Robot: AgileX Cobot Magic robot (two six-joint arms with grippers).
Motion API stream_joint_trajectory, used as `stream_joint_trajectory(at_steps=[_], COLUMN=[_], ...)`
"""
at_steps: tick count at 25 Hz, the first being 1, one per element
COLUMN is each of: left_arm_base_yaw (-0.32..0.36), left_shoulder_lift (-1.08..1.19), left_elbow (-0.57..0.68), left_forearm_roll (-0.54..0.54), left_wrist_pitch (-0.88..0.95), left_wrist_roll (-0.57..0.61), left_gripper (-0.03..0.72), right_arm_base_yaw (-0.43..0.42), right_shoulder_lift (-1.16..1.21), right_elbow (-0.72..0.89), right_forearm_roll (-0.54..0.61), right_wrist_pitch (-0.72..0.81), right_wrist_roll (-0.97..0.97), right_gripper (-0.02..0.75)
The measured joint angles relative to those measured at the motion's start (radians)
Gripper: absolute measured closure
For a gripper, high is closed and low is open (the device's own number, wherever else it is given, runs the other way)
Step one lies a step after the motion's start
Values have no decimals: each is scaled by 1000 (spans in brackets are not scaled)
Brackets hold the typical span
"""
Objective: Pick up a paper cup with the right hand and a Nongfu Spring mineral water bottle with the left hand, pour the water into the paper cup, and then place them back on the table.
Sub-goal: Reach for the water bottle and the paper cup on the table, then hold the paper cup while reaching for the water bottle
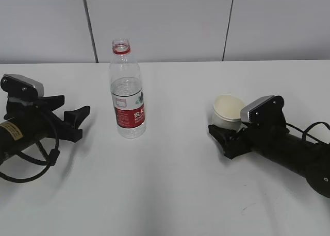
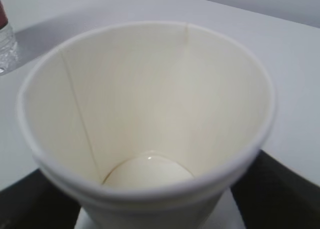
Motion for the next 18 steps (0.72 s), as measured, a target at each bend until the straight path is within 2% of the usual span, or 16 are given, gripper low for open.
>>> stream_joint_trajectory(at_steps=[7, 11, 18], left_arm_base_yaw=[0, 0, 0], left_shoulder_lift=[0, 0, 0], left_elbow=[0, 0, 0], left_forearm_roll=[60, 105, 118], left_wrist_pitch=[0, 0, 7], left_wrist_roll=[-10, -17, -52], left_gripper=[207, 207, 207], right_arm_base_yaw=[0, 0, 0], right_shoulder_lift=[0, 0, 0], right_elbow=[0, 0, 0], right_forearm_roll=[-39, -43, -47], right_wrist_pitch=[0, 0, 0], right_wrist_roll=[2, 2, 4], right_gripper=[172, 181, 181])
